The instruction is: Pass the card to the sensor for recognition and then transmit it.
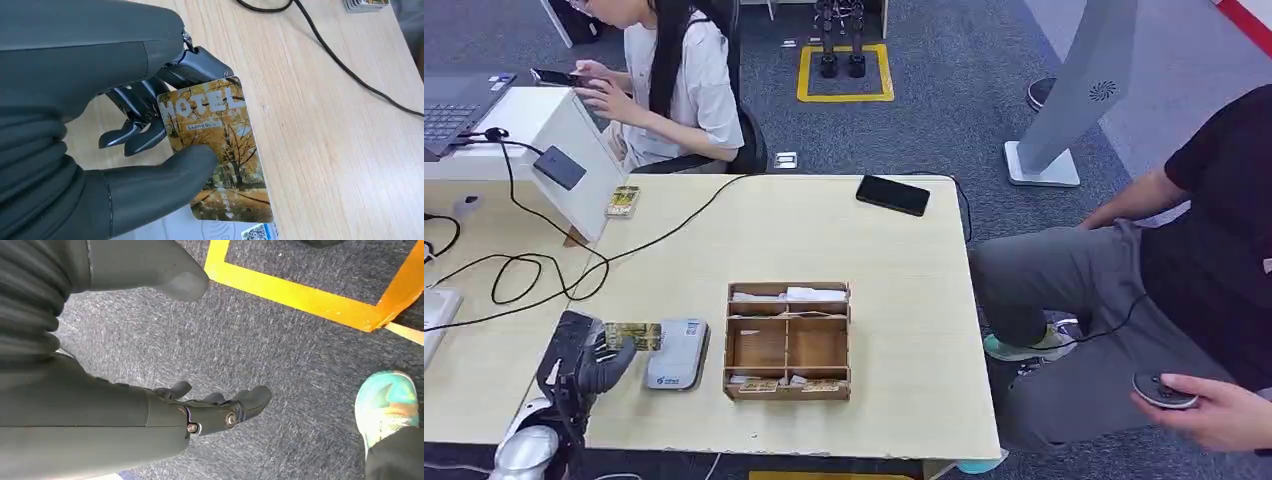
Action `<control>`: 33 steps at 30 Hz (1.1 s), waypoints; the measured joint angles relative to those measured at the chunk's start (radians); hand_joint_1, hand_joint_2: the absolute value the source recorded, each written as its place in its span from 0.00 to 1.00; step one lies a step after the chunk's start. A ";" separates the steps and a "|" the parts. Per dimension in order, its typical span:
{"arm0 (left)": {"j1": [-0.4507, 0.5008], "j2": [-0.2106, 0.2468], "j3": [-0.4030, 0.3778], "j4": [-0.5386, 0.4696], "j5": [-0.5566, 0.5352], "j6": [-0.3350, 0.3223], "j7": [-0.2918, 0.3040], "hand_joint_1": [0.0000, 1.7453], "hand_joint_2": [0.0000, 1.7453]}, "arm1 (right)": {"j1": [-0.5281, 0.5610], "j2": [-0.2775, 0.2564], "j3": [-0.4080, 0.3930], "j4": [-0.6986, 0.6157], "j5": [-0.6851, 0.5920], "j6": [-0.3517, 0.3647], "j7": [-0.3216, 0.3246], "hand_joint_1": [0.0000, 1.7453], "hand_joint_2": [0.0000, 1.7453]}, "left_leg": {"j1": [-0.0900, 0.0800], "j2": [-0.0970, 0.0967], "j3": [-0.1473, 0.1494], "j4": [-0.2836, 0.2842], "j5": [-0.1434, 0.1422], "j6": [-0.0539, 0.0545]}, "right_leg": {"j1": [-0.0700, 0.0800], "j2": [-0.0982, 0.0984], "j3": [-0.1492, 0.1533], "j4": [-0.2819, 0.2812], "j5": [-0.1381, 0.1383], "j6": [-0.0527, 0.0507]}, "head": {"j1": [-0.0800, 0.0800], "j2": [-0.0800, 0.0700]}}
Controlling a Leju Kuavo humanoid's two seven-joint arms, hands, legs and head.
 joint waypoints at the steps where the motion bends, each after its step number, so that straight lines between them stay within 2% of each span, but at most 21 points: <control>1: 0.000 0.000 0.000 0.000 -0.002 0.000 0.002 1.00 1.00 | 0.000 0.001 0.000 0.000 0.001 0.000 0.000 0.00 1.00 | 0.000 0.000 0.000 0.000 0.000 0.000 | 0.000 0.000 0.000 0.000 0.000 0.000 | 0.000 0.000; 18: 0.003 -0.021 -0.032 -0.006 -0.057 -0.003 0.017 1.00 1.00 | -0.004 0.007 0.000 -0.004 0.011 0.003 0.007 0.00 1.00 | 0.000 0.000 0.000 0.000 0.000 0.000 | 0.000 0.000 0.000 0.000 0.000 0.000 | 0.000 0.000; 33: -0.009 -0.046 -0.059 0.005 -0.127 0.053 0.040 1.00 1.00 | -0.010 0.012 0.000 -0.008 0.031 0.015 0.020 0.00 1.00 | 0.000 0.000 0.000 0.000 0.000 0.000 | 0.000 0.000 0.000 0.000 0.000 0.000 | 0.000 0.000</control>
